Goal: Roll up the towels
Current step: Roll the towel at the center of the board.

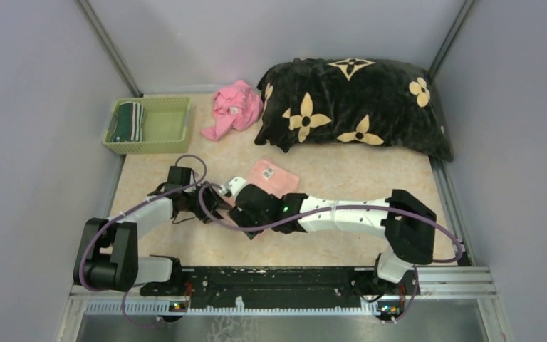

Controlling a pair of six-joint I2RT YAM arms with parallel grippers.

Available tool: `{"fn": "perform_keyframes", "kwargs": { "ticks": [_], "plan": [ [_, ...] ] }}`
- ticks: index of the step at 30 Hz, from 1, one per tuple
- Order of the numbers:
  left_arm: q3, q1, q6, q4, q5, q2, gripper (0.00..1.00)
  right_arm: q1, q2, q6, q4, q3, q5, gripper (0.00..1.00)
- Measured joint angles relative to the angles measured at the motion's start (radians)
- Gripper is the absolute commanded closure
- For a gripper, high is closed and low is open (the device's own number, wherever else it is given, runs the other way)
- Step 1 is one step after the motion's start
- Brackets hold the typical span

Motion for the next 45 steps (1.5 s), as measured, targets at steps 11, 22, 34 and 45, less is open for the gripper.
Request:
{"fn": "perform_keyframes", "kwargs": {
  "ticks": [11,22,34,45],
  "plan": [
    [0.0,-0.008,-0.003,0.001,-0.007,-0.003,0.44,0.168,0.26,-0.072,-0.095,0.158,0.326,0.42],
    [0.003,-0.013,-0.003,0.001,-0.012,-0.004,0.43,0.187,0.33,-0.057,-0.097,0.157,0.46,0.51],
    [0.033,-0.025,0.004,-0.032,-0.044,-0.012,0.28,0.184,0.326,-0.03,-0.028,0.096,0.527,0.97],
    [0.068,-0.024,0.038,-0.179,-0.161,-0.187,0.15,-0.084,0.145,0.006,0.171,-0.081,-0.126,1.0]
  ]
}}
